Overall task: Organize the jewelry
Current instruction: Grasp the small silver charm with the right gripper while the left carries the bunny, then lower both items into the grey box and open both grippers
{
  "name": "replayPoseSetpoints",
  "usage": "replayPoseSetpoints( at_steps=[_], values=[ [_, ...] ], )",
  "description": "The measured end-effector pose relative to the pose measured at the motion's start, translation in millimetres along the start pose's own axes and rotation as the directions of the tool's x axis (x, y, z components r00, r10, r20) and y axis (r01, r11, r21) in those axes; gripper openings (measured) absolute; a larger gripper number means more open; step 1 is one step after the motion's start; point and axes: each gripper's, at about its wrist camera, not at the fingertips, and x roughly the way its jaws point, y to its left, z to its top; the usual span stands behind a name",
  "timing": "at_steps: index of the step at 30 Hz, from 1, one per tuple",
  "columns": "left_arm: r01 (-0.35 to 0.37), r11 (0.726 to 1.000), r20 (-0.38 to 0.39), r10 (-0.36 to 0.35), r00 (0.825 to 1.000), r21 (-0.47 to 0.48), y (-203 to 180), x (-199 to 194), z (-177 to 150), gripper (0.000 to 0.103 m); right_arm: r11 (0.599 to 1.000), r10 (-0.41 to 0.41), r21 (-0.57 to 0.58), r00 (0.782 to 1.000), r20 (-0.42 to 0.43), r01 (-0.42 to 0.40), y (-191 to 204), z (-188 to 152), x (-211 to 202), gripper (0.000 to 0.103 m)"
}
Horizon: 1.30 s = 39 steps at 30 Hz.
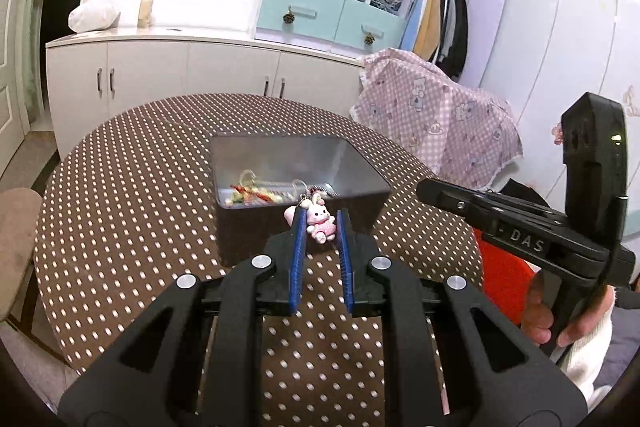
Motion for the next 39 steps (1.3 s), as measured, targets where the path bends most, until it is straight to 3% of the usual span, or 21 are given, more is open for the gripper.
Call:
replayPoseSetpoints(
  at_steps=[15, 17, 19, 20, 22, 24, 28, 39],
  values=[
    [-0.018, 1.0, 0.045, 0.018, 0.999, 0.005, 6, 24, 24, 0.016, 0.998, 0.047, -0.046, 0.999, -0.01, -0.047, 8, 21, 35, 0.011],
    [-0.043, 0.999, 0.05, 0.042, 0.998, 0.011, 7, 28, 23, 0.017, 0.998, 0.046, -0.043, 0.999, -0.015, -0.047, 5, 21, 36, 0.018],
    [-0.045, 0.999, 0.033, 0.044, 0.998, 0.003, 10, 32, 23, 0.017, 0.998, 0.038, -0.041, 0.999, -0.006, -0.038, 3, 22, 36, 0.039],
    [-0.046, 0.999, 0.027, 0.046, 0.999, -0.001, 12, 34, 23, 0.017, 0.999, 0.03, -0.04, 1.0, 0.001, -0.03, 2, 23, 35, 0.042],
    [-0.061, 0.998, 0.011, 0.061, 0.998, -0.004, 14, 38, 23, 0.025, 0.999, 0.025, -0.038, 1.0, 0.003, -0.025, 1, 23, 34, 0.044],
    [-0.074, 0.997, 0.019, 0.075, 0.997, -0.011, 15, 37, 21, 0.064, 0.999, 0.016, -0.038, 1.0, 0.001, -0.016, 1, 22, 33, 0.046],
    [-0.08, 0.997, 0.045, 0.08, 0.996, -0.008, 15, 33, 19, 0.064, 0.999, 0.007, -0.041, 1.0, -0.008, -0.007, 0, 20, 33, 0.049],
    [-0.107, 0.994, 0.028, 0.107, 0.994, -0.007, 14, 30, 15, 0.064, 0.999, -0.008, -0.041, 1.0, 0.014, 0.009, 1, 19, 22, 0.053]
  ],
)
